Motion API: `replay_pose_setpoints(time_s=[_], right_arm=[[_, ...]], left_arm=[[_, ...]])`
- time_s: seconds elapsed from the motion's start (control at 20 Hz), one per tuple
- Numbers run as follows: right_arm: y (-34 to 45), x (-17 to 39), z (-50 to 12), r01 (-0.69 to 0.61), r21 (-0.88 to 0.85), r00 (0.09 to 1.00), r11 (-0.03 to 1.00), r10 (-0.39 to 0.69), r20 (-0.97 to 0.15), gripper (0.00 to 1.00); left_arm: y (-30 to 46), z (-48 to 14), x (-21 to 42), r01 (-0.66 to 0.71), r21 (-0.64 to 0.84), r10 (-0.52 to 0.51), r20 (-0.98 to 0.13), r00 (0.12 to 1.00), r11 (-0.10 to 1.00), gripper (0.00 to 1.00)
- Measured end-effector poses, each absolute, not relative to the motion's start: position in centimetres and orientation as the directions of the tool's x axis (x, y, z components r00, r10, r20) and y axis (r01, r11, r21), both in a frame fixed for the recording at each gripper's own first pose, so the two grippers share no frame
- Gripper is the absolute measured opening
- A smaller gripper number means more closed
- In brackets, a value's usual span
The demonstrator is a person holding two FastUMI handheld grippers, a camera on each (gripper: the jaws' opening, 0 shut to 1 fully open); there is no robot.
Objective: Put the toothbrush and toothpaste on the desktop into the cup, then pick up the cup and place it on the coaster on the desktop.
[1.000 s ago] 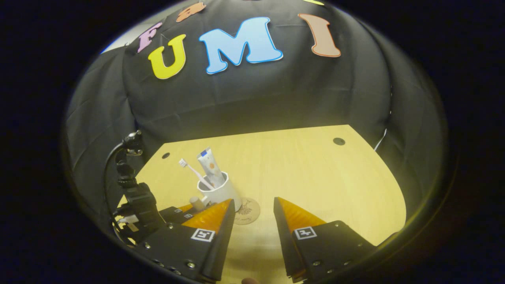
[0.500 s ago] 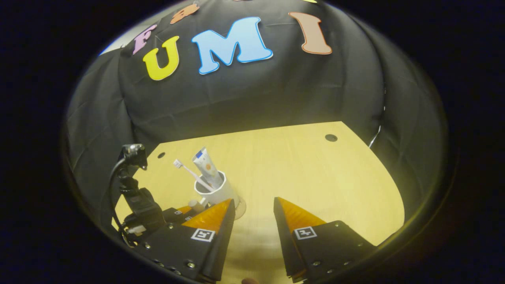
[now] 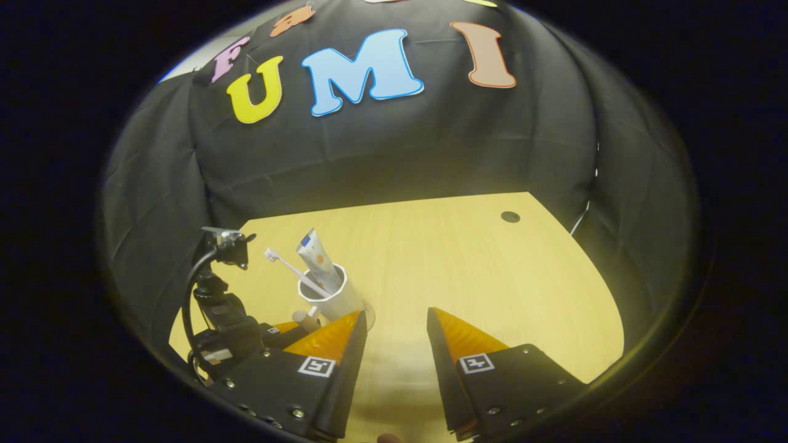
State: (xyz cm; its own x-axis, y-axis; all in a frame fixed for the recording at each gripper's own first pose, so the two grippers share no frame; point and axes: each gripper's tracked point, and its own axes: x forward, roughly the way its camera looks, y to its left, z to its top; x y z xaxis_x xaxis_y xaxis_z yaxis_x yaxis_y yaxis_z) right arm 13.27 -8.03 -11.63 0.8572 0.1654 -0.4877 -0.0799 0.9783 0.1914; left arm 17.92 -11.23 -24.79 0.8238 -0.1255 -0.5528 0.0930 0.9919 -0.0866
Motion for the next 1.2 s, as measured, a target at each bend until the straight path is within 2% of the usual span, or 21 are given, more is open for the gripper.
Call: replay_pose_setpoints(time_s=[0.05, 0.1, 0.2, 0.25, 0.3, 0.4, 0.45, 0.5, 0.55, 0.85, 0.9, 1.05, 1.1, 1.15, 1.2], right_arm=[[-8.1, 13.2, -11.6, -0.082, 0.19, 0.859, 0.978, 0.166, -0.485, 0.56], [-8.2, 13.1, -11.4, -0.086, 0.19, 0.861, 0.978, 0.169, -0.479, 0.55], [-8.4, 12.9, -11.0, -0.094, 0.181, 0.868, 0.979, 0.169, -0.467, 0.58], [-8.5, 12.7, -10.7, -0.1, 0.174, 0.872, 0.98, 0.171, -0.459, 0.55], [-8.4, 12.6, -10.4, -0.107, 0.166, 0.877, 0.98, 0.172, -0.449, 0.58], [-8.5, 12.3, -9.7, -0.117, 0.155, 0.887, 0.981, 0.173, -0.428, 0.58], [-8.4, 12.1, -9.5, -0.123, 0.154, 0.891, 0.98, 0.177, -0.419, 0.58], [-8.2, 11.8, -9.0, -0.13, 0.156, 0.894, 0.979, 0.184, -0.409, 0.58], [-8.1, 11.5, -8.7, -0.14, 0.157, 0.895, 0.978, 0.193, -0.401, 0.58], [-8.2, 9.7, -5.9, -0.165, 0.101, 0.925, 0.981, 0.189, -0.329, 0.58], [-8.2, 9.6, -5.4, -0.163, 0.093, 0.932, 0.982, 0.184, -0.311, 0.58], [-8.1, 8.7, -3.9, -0.162, 0.078, 0.949, 0.984, 0.176, -0.26, 0.58], [-8.0, 8.6, -3.6, -0.157, 0.071, 0.955, 0.985, 0.169, -0.244, 0.58], [-8.0, 8.5, -3.4, -0.153, 0.066, 0.959, 0.986, 0.164, -0.233, 0.58], [-7.9, 8.3, -3.2, -0.148, 0.06, 0.962, 0.987, 0.158, -0.222, 0.55]], left_arm=[[-11.0, -24.5, 17.7, 0.081, -0.084, -0.114, -0.549, 0.828, 0.993, 0.55], [-11.1, -24.2, 17.5, 0.079, -0.089, -0.115, -0.542, 0.832, 0.993, 0.57], [-11.1, -23.3, 17.1, 0.066, -0.096, -0.107, -0.525, 0.844, 0.993, 0.72], [-10.9, -22.7, 16.8, 0.052, -0.097, -0.094, -0.514, 0.853, 0.994, 0.84], [-10.7, -21.9, 16.5, 0.041, -0.099, -0.085, -0.501, 0.861, 0.994, 0.84], [-10.1, -20.4, 15.8, 0.016, -0.103, -0.063, -0.475, 0.878, 0.995, 0.84], [-9.8, -19.5, 15.5, 0.003, -0.105, -0.052, -0.46, 0.887, 0.994, 0.86], [-9.4, -18.6, 15.2, -0.008, -0.104, -0.039, -0.444, 0.895, 0.995, 0.94], [-9.1, -17.7, 14.7, -0.017, -0.102, -0.028, -0.428, 0.903, 0.995, 0.88], [-6.9, -11.6, 12.2, -0.074, -0.134, 0.029, -0.311, 0.95, 0.988, 0.87], [-6.4, -10.6, 11.7, -0.091, -0.14, 0.046, -0.296, 0.954, 0.986, 0.94], [-4.8, -7.4, 10.7, -0.119, -0.141, 0.085, -0.224, 0.971, 0.983, 0.94], [-4.5, -6.3, 10.4, -0.123, -0.133, 0.095, -0.199, 0.975, 0.983, 0.87], [-4.2, -5.5, 10.0, -0.124, -0.124, 0.101, -0.179, 0.979, 0.985, 0.88], [-3.9, -4.6, 9.6, -0.125, -0.119, 0.105, -0.161, 0.981, 0.985, 0.81]])
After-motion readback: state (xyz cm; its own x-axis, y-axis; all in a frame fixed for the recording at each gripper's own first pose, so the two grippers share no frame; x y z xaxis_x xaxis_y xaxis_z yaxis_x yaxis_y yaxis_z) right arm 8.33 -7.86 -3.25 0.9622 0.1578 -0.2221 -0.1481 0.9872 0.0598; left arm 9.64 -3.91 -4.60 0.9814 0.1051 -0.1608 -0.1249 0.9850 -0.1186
